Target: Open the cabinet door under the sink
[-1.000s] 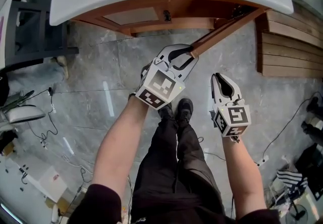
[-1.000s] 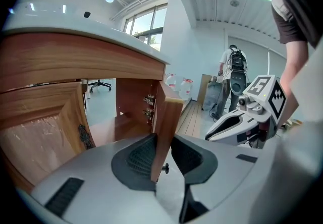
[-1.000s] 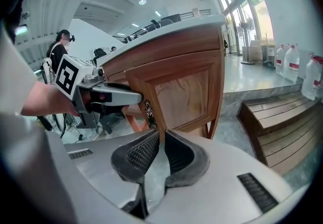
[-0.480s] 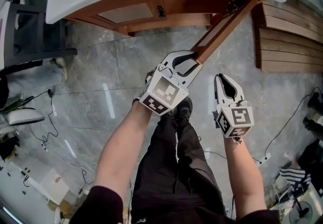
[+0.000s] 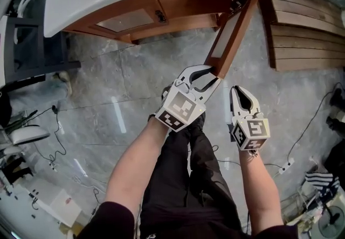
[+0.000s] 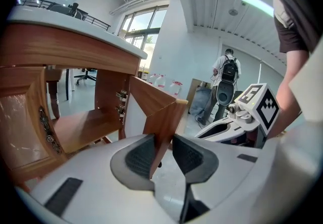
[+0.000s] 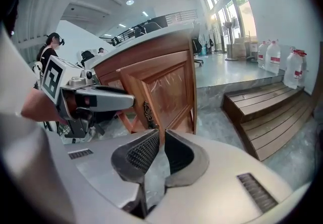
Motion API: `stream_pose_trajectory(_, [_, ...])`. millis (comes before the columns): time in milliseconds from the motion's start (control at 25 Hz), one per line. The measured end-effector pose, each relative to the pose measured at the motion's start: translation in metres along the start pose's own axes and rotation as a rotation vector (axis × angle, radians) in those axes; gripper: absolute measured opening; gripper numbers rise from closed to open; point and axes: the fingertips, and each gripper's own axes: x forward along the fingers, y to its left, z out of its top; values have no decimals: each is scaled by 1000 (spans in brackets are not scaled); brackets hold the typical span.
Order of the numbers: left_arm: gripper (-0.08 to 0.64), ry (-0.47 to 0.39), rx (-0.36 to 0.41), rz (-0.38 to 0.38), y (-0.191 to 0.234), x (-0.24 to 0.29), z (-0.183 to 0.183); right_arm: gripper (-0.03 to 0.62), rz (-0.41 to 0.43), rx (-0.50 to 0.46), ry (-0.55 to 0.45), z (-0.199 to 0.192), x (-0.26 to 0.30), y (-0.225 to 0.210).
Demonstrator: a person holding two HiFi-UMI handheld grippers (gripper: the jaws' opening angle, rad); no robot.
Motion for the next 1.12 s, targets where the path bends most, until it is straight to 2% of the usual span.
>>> stream_pose_trajectory(120, [117, -2, -3, -28, -11, 9, 0, 48, -14, 9, -9, 1, -5, -6])
stream_pose_trajectory(280, [123, 24, 30, -65, -29, 25, 1, 48, -47, 18, -22, -1, -18, -23])
stream_pose_trajectory(560, [141, -3, 1, -42, -40, 40, 8, 48, -90, 57, -16, -20, -41, -43])
stream_pose_trajectory(800, [146, 10, 47, -60, -57, 60, 11, 48, -113, 85, -17, -28, -51, -54])
stream_pose_trajectory(920, [98, -2, 78, -62, -65, 68, 16, 48, -117, 93, -20, -30, -53, -58])
stream_pose_trajectory(1120, [95, -20, 85, -58, -64, 69, 25, 48, -116, 95, -17, -31, -55, -60])
